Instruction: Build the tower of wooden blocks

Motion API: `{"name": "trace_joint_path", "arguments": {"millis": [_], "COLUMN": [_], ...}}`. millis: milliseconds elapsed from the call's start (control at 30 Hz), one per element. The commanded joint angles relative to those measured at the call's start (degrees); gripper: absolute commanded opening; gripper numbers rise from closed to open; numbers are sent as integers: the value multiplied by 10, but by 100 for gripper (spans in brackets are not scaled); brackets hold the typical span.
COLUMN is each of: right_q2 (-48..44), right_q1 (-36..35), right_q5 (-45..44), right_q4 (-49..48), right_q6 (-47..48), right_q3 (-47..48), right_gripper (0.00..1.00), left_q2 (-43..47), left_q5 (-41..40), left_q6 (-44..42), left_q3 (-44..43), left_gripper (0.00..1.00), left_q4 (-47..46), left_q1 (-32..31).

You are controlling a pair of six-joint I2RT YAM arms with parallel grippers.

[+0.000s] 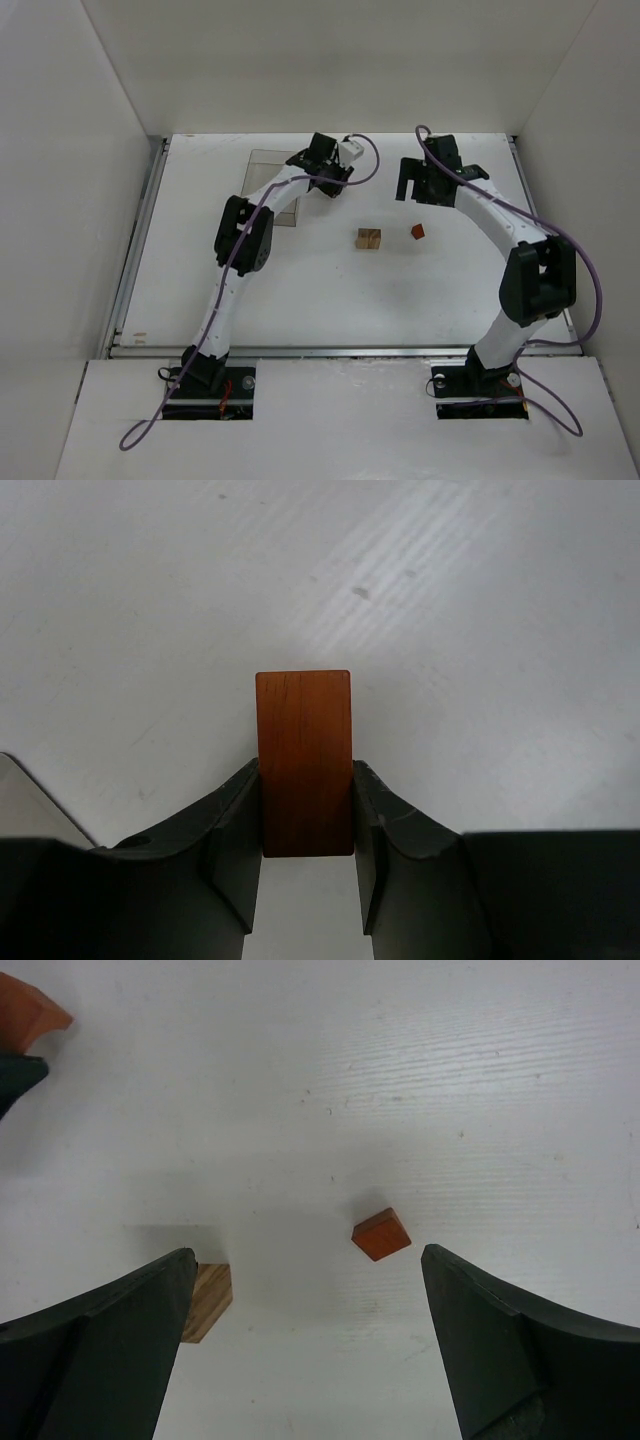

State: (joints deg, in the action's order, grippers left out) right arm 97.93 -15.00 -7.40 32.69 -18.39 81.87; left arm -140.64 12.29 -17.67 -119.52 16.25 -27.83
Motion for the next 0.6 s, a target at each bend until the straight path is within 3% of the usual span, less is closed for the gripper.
{"name": "trace_joint_path", "arguments": {"millis": [0, 200, 567], "right_q2": [-47, -90, -141], "right_q1": [11, 56, 139], "right_q5": [-1, 36, 73], "right_q4": [-25, -54, -49], "right_q6": [12, 18, -7], "right_q3": [-23, -84, -128], "right_gripper": [100, 100, 100], "left_q2": [119, 188, 212], "left_q5": [84, 197, 194], "left_q6": [-96, -189, -210], "left_q3": [-30, -30, 54], "left_gripper": [0, 0, 0], "left_q4": [74, 190, 201], "left_q1": [-16, -56, -132]}}
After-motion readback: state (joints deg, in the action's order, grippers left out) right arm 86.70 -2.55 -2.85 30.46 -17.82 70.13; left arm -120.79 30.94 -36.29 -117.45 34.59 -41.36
